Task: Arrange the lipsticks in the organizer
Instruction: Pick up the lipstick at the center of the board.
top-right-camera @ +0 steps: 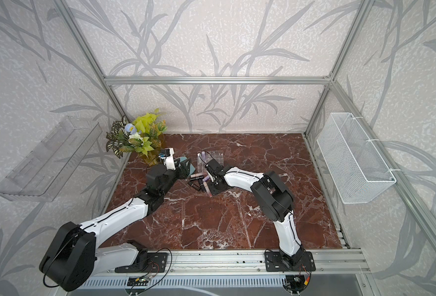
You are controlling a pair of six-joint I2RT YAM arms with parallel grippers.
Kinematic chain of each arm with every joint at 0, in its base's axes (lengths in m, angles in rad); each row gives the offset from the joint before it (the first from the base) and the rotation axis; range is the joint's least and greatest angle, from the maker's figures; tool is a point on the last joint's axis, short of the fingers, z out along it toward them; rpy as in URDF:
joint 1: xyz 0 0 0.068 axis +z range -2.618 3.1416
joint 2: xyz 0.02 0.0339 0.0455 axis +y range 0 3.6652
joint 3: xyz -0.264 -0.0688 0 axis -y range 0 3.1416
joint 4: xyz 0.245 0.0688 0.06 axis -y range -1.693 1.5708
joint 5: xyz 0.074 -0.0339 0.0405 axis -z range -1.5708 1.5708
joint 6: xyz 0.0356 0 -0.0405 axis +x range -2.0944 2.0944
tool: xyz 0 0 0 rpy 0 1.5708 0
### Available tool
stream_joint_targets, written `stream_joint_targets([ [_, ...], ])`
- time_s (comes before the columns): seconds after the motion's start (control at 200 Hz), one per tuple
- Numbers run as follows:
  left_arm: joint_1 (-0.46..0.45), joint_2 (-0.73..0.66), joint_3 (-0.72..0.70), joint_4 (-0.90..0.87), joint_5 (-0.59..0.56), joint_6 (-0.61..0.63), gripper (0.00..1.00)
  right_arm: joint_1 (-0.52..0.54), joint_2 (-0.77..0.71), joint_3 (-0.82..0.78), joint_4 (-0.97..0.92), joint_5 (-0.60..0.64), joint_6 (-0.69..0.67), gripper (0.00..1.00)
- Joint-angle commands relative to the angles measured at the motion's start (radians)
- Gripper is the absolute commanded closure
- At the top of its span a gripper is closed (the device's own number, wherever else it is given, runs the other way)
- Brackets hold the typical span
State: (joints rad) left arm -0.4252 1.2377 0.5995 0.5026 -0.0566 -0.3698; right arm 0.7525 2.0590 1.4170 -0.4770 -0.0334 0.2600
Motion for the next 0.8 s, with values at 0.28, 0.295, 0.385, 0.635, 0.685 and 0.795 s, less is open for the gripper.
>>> stream_joint_targets([
  [0.28, 0.004, 0.007, 0.03, -0.013, 0.019, -0.001, 0.37, -0.005, -0.005, 0.003, -0.028, 0.023, 0.005, 0.83],
  [0.295, 0.004, 0.008, 0.03, -0.012, 0.021, -0.001, 0.37, -0.004, -0.013, -0.005, -0.022, 0.024, 0.003, 0.83],
  [0.385, 0.004, 0.006, 0.029, -0.009, 0.027, -0.006, 0.38, -0.004, -0.075, -0.052, 0.014, 0.034, 0.0, 0.85],
  [0.635, 0.021, -0.005, 0.049, 0.004, 0.133, -0.025, 0.2, -0.005, -0.335, -0.214, 0.103, 0.034, 0.001, 0.86],
  [0.685, 0.035, 0.0, 0.063, 0.003, 0.202, -0.037, 0.17, -0.009, -0.398, -0.242, 0.113, 0.027, 0.005, 0.86],
  [0.795, 0.09, 0.038, 0.109, 0.007, 0.431, -0.096, 0.15, -0.021, -0.517, -0.297, 0.128, -0.005, 0.017, 0.86],
])
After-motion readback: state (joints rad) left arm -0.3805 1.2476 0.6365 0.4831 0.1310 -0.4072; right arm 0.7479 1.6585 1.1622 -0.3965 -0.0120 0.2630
